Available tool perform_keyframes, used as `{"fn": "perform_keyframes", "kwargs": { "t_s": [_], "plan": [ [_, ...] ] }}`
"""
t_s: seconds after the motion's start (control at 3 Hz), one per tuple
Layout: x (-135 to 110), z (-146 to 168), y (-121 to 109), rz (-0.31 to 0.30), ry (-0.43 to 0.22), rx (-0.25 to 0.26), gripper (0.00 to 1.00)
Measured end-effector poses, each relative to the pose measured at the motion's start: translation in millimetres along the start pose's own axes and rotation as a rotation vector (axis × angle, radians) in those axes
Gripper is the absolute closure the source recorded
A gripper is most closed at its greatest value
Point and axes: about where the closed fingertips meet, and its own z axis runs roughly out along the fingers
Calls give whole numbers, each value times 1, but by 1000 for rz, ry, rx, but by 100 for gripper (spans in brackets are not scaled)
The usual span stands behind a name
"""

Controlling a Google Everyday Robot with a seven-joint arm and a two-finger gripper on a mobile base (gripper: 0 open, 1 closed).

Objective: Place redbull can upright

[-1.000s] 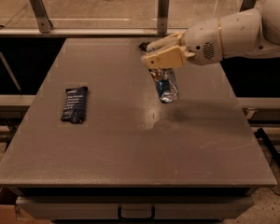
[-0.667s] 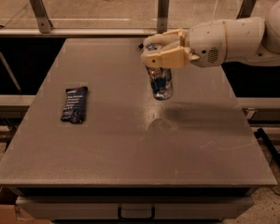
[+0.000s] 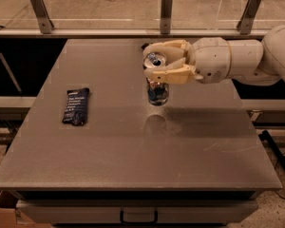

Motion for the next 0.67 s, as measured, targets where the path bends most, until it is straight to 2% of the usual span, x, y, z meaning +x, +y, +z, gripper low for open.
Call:
{"fn": "perform_keyframes", "kwargs": {
  "t_s": [0.33,0.67],
  "plan": [
    [15,-2,8,-15,-30,-39,82],
    [24,-4,11,-7,-21,-59,59]
  ]
}}
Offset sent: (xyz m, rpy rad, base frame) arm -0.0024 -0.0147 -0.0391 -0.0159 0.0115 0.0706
